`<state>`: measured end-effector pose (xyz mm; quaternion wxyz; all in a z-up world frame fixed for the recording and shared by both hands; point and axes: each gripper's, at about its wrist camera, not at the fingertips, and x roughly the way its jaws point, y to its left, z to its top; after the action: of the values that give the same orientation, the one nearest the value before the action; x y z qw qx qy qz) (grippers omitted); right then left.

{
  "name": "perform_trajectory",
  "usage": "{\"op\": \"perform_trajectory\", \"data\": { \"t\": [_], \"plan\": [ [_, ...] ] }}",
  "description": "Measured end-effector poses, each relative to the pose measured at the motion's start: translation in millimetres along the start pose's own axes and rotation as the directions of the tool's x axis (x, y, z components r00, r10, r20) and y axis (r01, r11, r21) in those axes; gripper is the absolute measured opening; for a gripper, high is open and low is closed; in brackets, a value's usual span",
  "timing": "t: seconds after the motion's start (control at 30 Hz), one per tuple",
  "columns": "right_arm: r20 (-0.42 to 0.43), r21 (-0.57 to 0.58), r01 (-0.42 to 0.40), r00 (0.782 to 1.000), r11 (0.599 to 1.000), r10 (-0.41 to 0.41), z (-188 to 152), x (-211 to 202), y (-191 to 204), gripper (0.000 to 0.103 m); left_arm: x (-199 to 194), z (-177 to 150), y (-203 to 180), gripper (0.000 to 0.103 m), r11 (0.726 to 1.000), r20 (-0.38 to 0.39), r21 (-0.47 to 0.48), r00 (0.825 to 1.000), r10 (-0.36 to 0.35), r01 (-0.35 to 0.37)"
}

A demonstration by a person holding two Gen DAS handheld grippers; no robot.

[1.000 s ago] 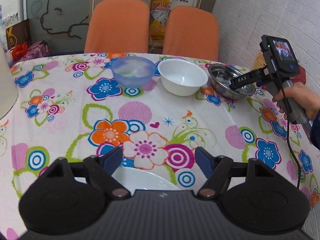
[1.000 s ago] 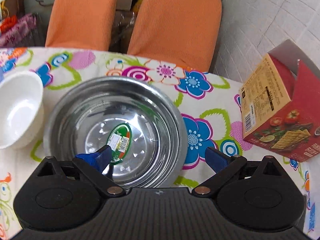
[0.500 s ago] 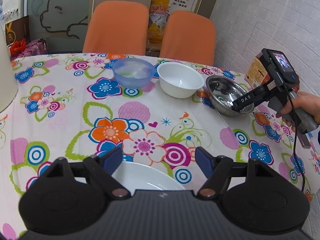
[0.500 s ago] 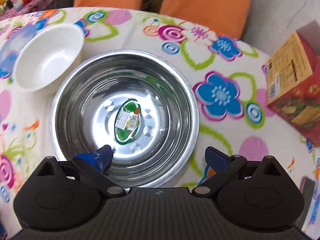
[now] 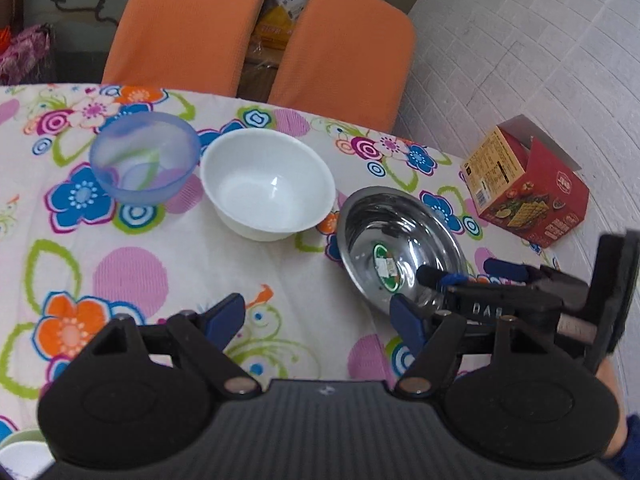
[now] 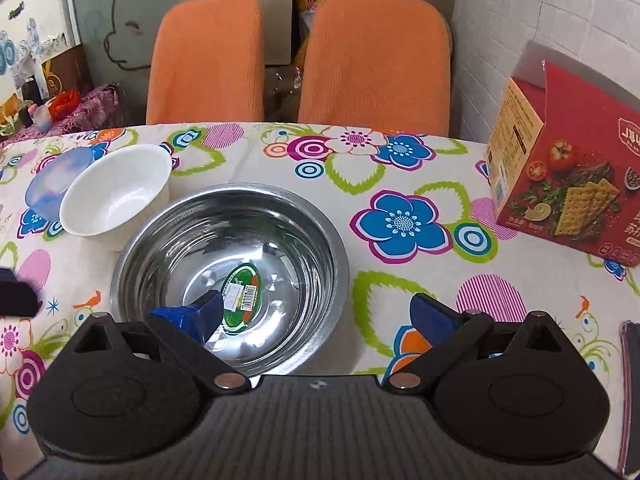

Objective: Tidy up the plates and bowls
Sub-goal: 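Move the left gripper to the steel bowl rim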

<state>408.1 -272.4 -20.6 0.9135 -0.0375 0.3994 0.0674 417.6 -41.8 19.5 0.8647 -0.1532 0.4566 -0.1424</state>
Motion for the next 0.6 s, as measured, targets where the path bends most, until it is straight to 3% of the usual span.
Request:
{"op": "perform_trajectory", "data": {
  "t": [0.2, 0.43, 0.47, 0.6],
  "plan": [
    [-0.002, -0.039, -0.068, 0.998, 0.997, 0.067, -3, 17, 0, 0.087, 57, 16, -18, 0.073, 0.996, -0.076, -0.089, 0.997, 0.021, -0.028],
    [-0.004, -0.055, -0.123, 0.992, 0.991, 0.123, -8, 31, 0, 0.085, 90, 20, -33, 0.068, 0.994, -0.096, -0.085, 0.993, 0.062, -0.070],
    [-0.008, -0.066, -0.118, 0.993, 0.991, 0.118, -8, 33, 2, 0.085, 94, 20, -33, 0.056, 0.994, -0.109, -0.088, 0.993, 0.053, -0.063],
    [0.003, -0.085, -0.126, 0.992, 0.988, 0.127, -8, 35, 6, 0.085, 96, 22, -35, 0.038, 0.996, -0.105, -0.065, 0.993, 0.055, -0.062]
  ]
}}
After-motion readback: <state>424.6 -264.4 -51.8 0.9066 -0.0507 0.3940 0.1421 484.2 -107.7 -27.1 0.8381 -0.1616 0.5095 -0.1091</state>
